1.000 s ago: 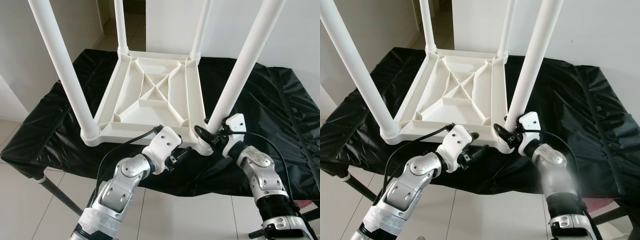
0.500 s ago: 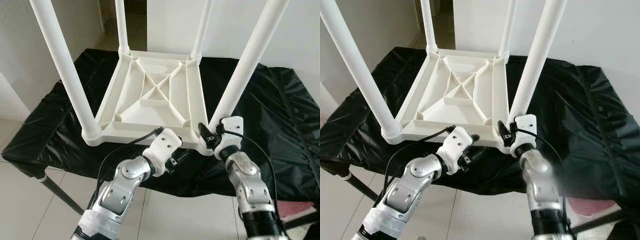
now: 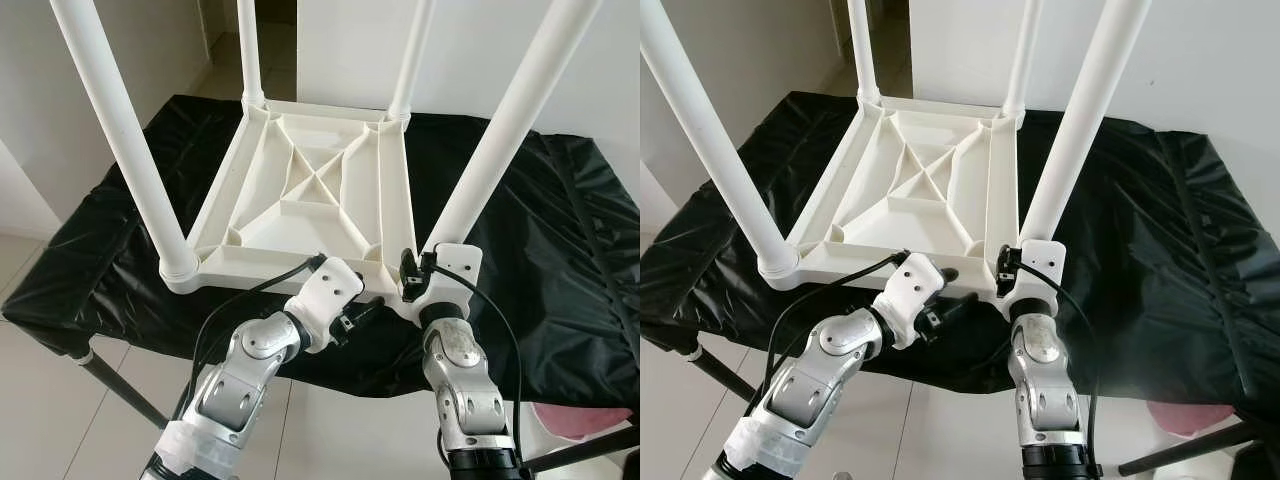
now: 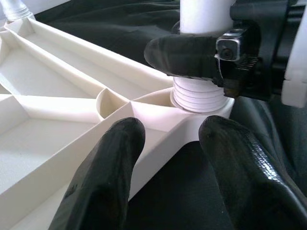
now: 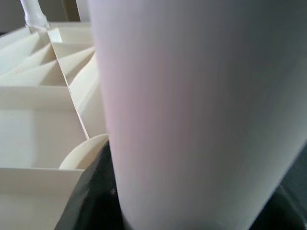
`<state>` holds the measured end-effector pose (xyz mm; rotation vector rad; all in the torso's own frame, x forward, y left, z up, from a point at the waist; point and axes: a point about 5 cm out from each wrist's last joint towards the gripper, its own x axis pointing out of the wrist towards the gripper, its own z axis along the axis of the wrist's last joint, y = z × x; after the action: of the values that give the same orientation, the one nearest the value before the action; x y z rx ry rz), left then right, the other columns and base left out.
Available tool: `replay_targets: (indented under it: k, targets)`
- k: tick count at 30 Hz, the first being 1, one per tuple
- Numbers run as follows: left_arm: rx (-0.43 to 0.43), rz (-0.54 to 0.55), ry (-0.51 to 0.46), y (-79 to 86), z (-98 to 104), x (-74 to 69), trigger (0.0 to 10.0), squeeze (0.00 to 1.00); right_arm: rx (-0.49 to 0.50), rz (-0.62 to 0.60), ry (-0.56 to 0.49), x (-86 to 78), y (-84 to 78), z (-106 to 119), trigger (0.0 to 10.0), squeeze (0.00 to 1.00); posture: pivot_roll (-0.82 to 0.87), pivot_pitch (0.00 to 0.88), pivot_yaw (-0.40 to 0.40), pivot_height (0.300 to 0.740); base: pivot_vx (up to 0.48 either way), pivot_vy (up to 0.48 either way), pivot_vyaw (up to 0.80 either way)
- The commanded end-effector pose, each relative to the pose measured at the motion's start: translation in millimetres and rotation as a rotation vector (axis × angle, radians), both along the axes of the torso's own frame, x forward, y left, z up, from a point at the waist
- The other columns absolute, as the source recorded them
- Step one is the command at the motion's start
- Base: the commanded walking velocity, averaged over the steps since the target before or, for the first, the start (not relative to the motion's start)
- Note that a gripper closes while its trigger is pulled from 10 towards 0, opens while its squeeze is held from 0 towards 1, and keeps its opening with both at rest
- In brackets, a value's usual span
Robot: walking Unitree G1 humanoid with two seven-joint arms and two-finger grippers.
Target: Building children table
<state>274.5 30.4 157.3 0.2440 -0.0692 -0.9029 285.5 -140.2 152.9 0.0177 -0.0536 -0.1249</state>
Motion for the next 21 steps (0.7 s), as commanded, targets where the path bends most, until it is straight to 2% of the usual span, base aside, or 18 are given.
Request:
replay_targets:
  k: [1,6,9,10,11,13,14,19,20,21]
  targets:
    - [0.004,0.033,0.0,1.8,-2,0.0,10.0,0.0,0.029,-0.034,0.079,-4.7,-1.7,-14,10.0,1.0,-0.04,0.067,0.001,0.74,0.0,0.0,0.0]
    - [0.003,0.038,0.0,3.0,-1,0.8,10.0,0.0,0.042,-0.026,0.022,-3.0,-11.0,-5,10.0,1.0,-0.04,0.074,0.002,0.74,0.0,0.0,0.0]
    - [0.005,0.046,0.0,5.1,-2,1.0,10.0,0.0,0.036,0.018,-0.01,-2.5,-16.8,-1,10.0,1.0,-0.04,0.076,0.005,0.74,0.0,0.0,0.0]
    - [0.007,0.051,0.003,6.4,-3,1.3,10.0,0.0,0.031,0.074,-0.01,-1.7,-17.9,-1,10.0,1.0,-0.04,0.08,0.009,0.74,0.0,0.0,0.0]
    - [0.008,0.055,0.005,7.0,-3,1.6,10.0,0.0,0.022,0.131,-0.01,-0.6,-19.6,-1,10.0,0.71,-0.04,0.078,0.008,0.74,0.0,0.0,0.0]
    - [0.009,0.056,0.006,7.3,-4,1.8,10.0,0.0,0.016,0.167,-0.008,0.1,-20.4,-1,10.0,0.71,-0.04,0.078,0.008,0.74,0.0,0.0,0.0]
    - [0.009,0.057,0.005,7.7,-3,2.1,10.0,0.0,-0.005,0.229,-0.01,1.4,-20.6,0,10.0,0.0,-0.04,0.079,0.006,0.74,0.0,0.0,0.0]
    - [0.01,0.062,0.002,8.7,-2,3.7,10.0,0.0,-0.01,0.334,0.001,4.7,-22.2,0,10.0,0.0,-0.04,0.08,0.007,0.74,0.0,0.0,0.0]
    - [0.01,0.064,0.0,9.0,-2,4.4,10.0,0.0,-0.02,0.419,0.007,7.1,-21.4,1,10.0,0.0,-0.03,0.077,0.004,0.74,0.0,0.0,0.0]
    - [0.01,0.064,0.0,9.0,-2,4.4,10.0,0.0,-0.02,0.419,0.007,7.1,-21.4,1,10.0,0.0,-0.03,0.077,0.004,0.74,0.0,0.0,0.0]
